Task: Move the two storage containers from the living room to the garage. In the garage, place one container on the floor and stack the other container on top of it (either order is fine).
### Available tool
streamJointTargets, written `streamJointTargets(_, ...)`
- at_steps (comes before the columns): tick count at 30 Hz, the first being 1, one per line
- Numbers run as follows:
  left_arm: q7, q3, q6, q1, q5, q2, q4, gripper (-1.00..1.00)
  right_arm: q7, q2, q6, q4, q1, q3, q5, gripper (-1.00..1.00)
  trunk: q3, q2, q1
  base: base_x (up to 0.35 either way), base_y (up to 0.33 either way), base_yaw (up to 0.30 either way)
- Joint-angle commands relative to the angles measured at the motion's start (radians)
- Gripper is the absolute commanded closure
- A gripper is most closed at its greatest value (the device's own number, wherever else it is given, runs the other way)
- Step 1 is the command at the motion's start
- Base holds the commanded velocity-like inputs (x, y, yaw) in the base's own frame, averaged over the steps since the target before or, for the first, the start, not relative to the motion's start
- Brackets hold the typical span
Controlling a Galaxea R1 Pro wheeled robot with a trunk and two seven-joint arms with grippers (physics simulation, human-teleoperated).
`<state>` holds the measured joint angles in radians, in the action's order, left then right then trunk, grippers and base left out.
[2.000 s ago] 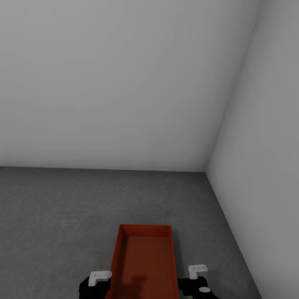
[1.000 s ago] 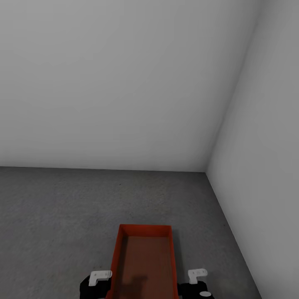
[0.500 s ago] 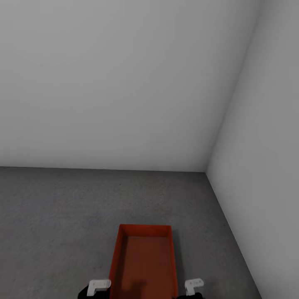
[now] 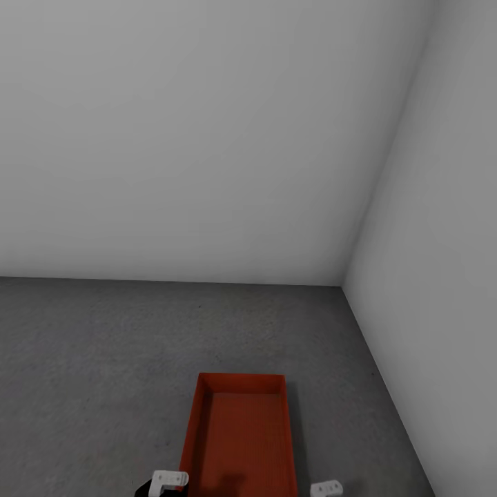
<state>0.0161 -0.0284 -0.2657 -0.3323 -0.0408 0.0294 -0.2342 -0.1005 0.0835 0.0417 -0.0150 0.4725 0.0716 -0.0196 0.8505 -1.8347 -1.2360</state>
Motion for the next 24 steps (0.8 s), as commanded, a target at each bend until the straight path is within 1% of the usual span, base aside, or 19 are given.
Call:
streamJointTargets(1,0.001,-0.002,-0.003,-0.001,-0.005,0.000,0.001,-1.00,-0.001,0.000,0.004,-0.002,0.001,0.007,-0.002,-1.00,0.001,0.000,0.000,0.000,0.000,0.000)
streamJointTargets(12,-0.001,-0.002,0.000,-0.001,-0.010,0.000,0.001,-1.00,-0.002,-0.004,0.004,-0.007,-0.001,0.005,-0.002,-1.00,0.001,0.000,0.000,0.000,0.000,0.000)
streamJointTargets(24,-0.001,-0.002,0.000,-0.001,-0.010,0.000,0.001,-1.00,-0.004,-0.037,0.003,-0.029,-0.004,0.005,-0.001,-1.00,0.001,0.000,0.000,0.000,0.000,0.000)
